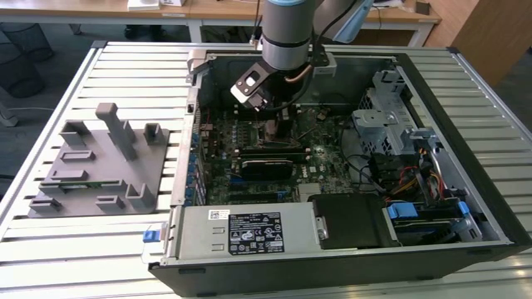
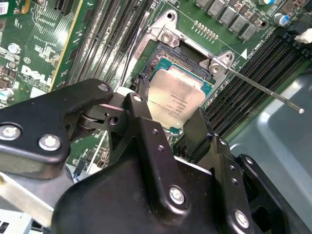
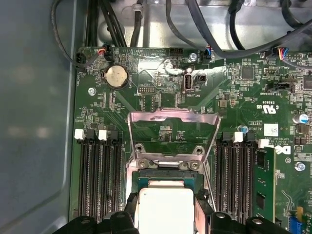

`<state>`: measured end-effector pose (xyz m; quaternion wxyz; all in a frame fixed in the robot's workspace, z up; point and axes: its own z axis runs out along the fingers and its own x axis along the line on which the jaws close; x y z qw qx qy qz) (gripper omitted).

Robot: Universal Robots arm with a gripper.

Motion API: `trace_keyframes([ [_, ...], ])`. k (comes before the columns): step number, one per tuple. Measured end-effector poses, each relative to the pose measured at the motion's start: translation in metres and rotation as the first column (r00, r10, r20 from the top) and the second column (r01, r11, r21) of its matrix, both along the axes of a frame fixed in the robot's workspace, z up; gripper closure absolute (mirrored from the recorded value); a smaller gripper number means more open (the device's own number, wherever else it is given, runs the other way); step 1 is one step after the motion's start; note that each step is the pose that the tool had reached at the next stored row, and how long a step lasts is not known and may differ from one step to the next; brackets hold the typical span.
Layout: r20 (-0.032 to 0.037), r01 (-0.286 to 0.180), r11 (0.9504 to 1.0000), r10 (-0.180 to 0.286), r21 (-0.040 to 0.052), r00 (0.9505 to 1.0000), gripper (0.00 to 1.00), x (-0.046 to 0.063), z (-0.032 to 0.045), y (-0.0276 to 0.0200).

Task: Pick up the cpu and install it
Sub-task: 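Place the cpu into insertion slot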

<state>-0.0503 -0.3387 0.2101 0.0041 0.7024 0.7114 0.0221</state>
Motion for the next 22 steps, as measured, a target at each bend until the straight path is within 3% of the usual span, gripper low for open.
trace_keyframes([
  [22, -0.0001, 0.031, 0.9995, -0.031, 0.0003, 0.9995, 0.47, -0.002, -0.0142, 0.0012],
])
